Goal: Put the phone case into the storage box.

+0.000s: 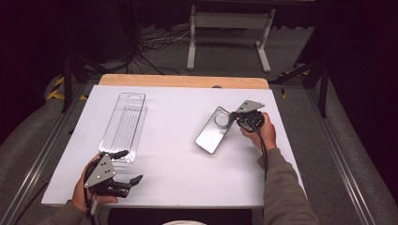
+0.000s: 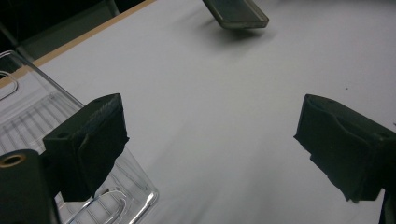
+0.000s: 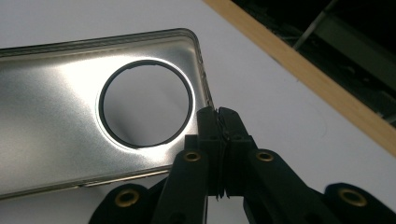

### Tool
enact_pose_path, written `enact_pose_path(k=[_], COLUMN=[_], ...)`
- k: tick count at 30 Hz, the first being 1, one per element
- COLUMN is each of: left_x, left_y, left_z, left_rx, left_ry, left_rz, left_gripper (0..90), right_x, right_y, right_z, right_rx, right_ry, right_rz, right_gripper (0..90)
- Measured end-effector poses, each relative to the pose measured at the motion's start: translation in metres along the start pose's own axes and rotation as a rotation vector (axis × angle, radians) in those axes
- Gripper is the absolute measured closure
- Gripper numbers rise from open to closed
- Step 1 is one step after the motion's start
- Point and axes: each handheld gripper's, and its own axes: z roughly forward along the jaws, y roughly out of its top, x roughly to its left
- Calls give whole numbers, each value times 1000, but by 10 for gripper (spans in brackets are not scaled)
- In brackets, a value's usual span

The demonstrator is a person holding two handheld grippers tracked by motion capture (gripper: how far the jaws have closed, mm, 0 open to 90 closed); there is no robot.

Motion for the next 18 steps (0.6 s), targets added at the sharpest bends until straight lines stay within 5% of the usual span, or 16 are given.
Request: enact_pose_path(k=[11, 18], left_x=[13, 21], left_y=[23, 42], left_z=[0, 10], left_rx=[-93, -144], left_ry=[6, -86], left_rz=[-73, -140], left_gripper=[96, 95], right_x=[30, 55], right_y=[21, 34], right_z=[-48, -56], right_rx=[-170, -206], right_ry=[15, 24], right_rz=[-131, -204], right_gripper=[889, 888])
